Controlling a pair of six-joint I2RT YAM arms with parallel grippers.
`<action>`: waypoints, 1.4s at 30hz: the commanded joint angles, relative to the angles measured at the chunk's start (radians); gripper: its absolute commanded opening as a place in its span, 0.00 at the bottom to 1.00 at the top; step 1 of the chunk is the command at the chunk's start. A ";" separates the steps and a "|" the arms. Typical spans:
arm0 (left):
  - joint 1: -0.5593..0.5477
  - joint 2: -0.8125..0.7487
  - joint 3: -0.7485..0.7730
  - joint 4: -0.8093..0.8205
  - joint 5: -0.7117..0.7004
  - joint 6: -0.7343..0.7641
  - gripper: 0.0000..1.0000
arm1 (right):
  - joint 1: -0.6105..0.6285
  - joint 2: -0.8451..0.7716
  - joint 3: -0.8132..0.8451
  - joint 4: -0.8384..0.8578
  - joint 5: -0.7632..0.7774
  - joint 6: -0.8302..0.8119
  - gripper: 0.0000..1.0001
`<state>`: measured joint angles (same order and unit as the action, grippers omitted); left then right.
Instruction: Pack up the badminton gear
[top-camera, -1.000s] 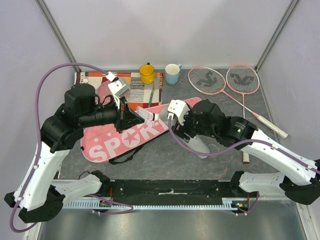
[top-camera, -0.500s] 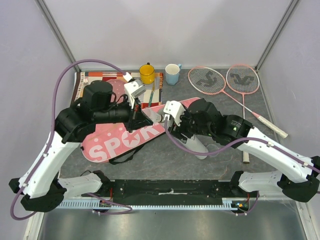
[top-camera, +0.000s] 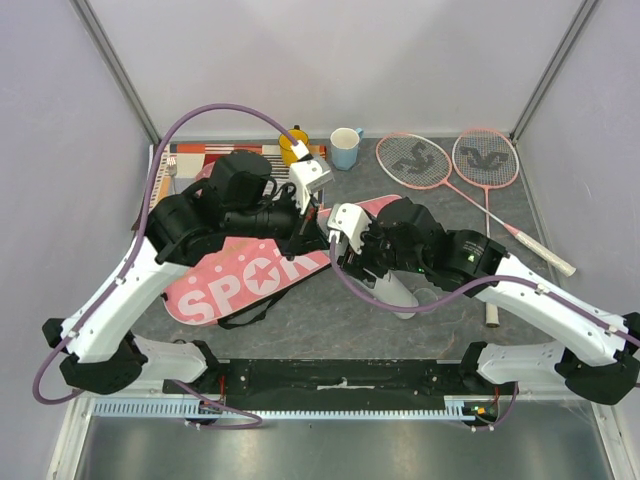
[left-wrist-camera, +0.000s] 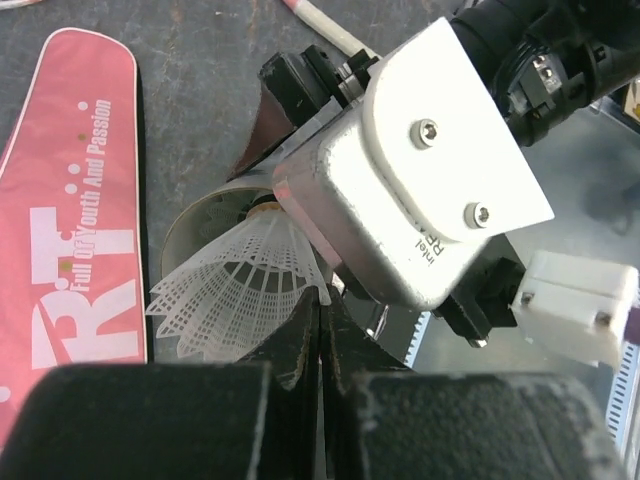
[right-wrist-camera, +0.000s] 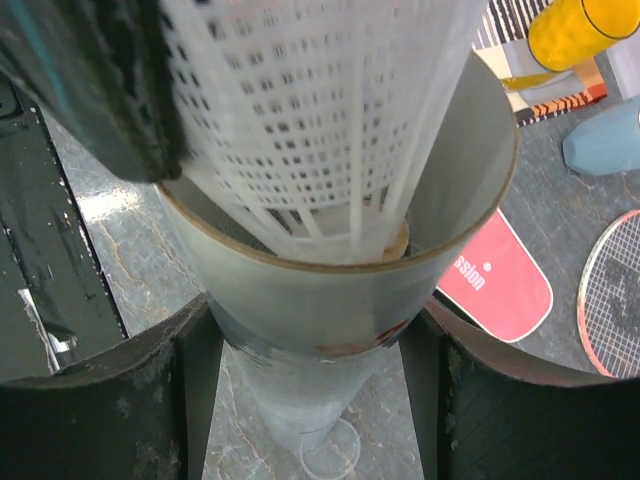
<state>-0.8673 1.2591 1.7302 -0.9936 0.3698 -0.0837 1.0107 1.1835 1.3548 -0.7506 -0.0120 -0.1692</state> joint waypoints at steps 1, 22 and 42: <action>-0.027 0.037 0.078 -0.065 -0.064 0.056 0.02 | 0.005 -0.030 0.041 0.046 -0.014 0.004 0.46; -0.027 -0.496 -0.466 0.510 -0.367 -0.188 0.98 | 0.005 -0.232 -0.207 0.377 0.092 0.201 0.46; -0.027 -0.394 -1.018 1.253 -0.082 -0.050 0.99 | 0.006 -0.352 -0.413 0.724 0.241 0.640 0.47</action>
<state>-0.8925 0.8375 0.6899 0.1028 0.2050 -0.1967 1.0126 0.8349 0.9360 -0.1349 0.2119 0.4210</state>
